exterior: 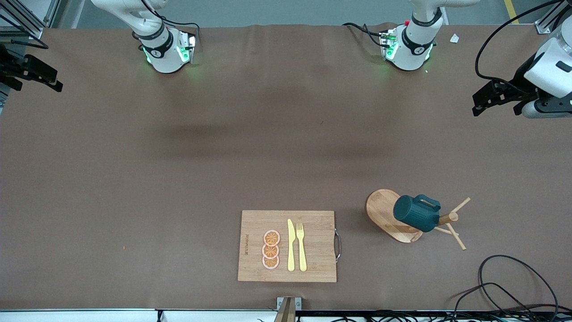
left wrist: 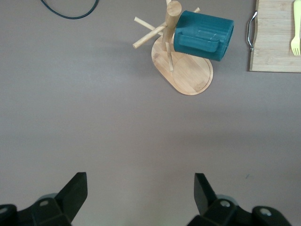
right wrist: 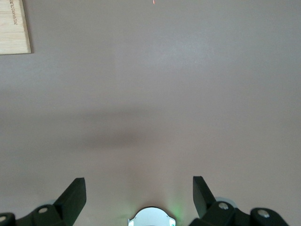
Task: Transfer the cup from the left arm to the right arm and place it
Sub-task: 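Move the left gripper toward the teal mug on the wooden stand, then lower the left gripper and grasp the teal mug body, then lift the teal mug off the stand with the left gripper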
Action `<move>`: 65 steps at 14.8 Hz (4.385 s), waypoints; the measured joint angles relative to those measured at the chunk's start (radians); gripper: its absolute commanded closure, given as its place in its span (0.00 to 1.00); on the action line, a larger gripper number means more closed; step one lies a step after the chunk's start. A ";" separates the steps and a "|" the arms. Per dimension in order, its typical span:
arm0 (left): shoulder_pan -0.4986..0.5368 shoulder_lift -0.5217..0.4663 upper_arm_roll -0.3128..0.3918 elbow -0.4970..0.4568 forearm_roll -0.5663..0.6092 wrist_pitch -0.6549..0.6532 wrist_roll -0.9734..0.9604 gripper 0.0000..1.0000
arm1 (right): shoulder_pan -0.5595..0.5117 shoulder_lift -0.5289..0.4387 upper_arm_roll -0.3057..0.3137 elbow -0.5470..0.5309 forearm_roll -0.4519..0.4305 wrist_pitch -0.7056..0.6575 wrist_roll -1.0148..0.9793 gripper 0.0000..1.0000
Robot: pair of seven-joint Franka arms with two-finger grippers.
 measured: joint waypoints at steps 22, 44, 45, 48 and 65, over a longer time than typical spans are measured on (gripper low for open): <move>-0.006 0.391 -0.002 0.156 -0.232 0.159 -1.128 0.00 | 0.000 0.000 0.001 -0.001 0.000 -0.004 0.000 0.00; -0.036 0.627 -0.009 0.228 -0.309 0.428 -1.237 0.37 | 0.000 0.000 0.000 -0.001 0.000 -0.008 0.000 0.00; -0.036 0.627 -0.009 0.230 -0.309 0.428 -1.232 0.51 | 0.000 0.000 0.000 -0.001 0.000 -0.007 0.000 0.00; -0.036 0.627 -0.009 0.238 -0.309 0.428 -1.196 0.68 | 0.000 0.000 0.001 -0.001 0.000 -0.004 0.000 0.00; -0.136 0.524 -0.146 0.260 -0.230 0.410 -1.389 0.68 | 0.005 0.000 0.010 0.002 0.000 -0.006 0.000 0.00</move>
